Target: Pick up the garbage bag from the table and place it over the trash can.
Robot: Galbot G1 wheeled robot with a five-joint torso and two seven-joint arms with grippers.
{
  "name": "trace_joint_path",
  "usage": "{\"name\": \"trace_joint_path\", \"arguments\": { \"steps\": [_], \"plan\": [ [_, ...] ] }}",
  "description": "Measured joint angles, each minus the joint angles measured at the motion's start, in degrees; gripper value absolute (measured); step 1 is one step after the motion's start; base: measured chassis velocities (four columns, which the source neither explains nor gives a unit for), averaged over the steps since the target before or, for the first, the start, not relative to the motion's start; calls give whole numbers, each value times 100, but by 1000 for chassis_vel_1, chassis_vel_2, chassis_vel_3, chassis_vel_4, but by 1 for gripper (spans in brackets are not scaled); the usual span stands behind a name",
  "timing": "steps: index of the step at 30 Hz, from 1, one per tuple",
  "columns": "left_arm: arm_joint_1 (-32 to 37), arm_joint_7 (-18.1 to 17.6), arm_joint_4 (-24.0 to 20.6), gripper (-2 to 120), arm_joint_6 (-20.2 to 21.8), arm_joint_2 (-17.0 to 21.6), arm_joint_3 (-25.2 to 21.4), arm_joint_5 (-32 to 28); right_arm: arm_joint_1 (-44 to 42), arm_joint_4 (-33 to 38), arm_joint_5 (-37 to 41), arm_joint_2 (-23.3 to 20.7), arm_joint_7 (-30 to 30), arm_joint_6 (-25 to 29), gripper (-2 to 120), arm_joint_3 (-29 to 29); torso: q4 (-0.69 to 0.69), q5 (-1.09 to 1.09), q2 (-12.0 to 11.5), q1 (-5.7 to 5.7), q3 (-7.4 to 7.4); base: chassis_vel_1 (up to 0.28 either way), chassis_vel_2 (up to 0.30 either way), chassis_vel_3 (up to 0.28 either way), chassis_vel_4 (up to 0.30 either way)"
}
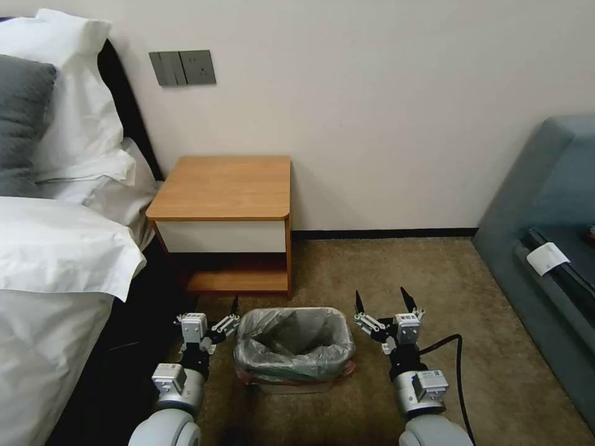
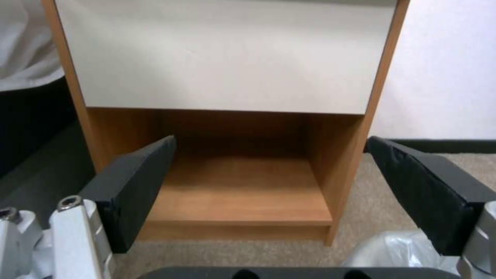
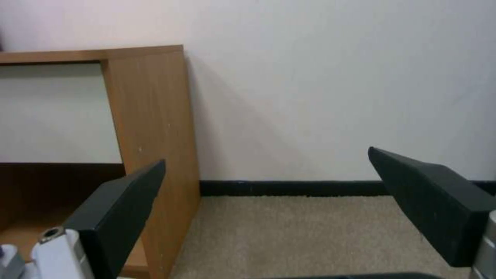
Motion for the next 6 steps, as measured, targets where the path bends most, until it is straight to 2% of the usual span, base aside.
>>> {"name": "trace_joint_path", "arguments": {
  "steps": [6],
  "plan": [
    [0, 0, 0, 94, 0, 0, 0, 0, 1, 0, 0, 0, 0, 0, 100, 0, 0, 0, 0, 0, 0, 0, 0, 0, 0]
  ]
}}
